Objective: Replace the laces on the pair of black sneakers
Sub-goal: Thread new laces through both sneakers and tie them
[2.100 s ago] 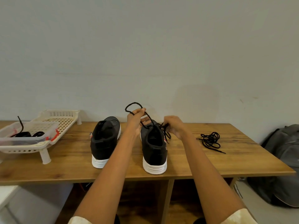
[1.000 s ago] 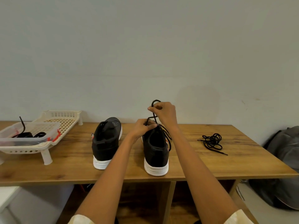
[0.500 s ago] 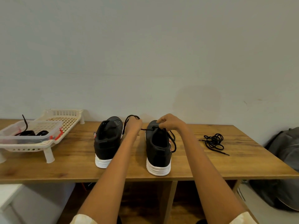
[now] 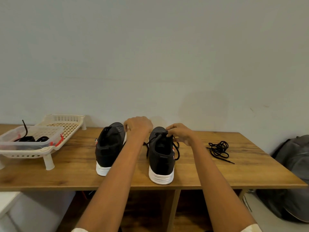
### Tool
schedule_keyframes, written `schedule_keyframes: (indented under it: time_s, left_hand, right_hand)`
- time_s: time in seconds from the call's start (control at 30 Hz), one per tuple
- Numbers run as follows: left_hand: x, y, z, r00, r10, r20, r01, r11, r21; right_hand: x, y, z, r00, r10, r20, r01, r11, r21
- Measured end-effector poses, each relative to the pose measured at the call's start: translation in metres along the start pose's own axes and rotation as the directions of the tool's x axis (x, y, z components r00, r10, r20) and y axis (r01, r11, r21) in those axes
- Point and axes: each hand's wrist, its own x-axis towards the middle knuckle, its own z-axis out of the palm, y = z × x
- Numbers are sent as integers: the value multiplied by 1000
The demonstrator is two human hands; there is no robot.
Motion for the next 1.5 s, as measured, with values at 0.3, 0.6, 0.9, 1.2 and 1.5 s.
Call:
schedule_keyframes:
  time_s: [0.3,0.6,0.9,1.2,1.5]
  left_hand:
    - [13,12,45,903,428,-44,-410,825,-389]
    - [16,1,58,989,149,13,-67,516,-854]
    - [15,6,60,978,88,191,168,219,-961]
    - [6,7,64,916,397,62,-49,262,-964]
    - [13,6,50,973,114,200,216,-159,-963]
  right_hand:
    - [5,5,-2,1000,5,19,-6,998,59]
    - [5,3,1,1000,5,-6,-5,1000,-4]
    - [12,-5,31,950,-265,-168,84,730,-678]
    - [4,-45,27,840,-460,-289,161,719,-676]
    - [1,-22,18,986,-166,25,159,872,-464]
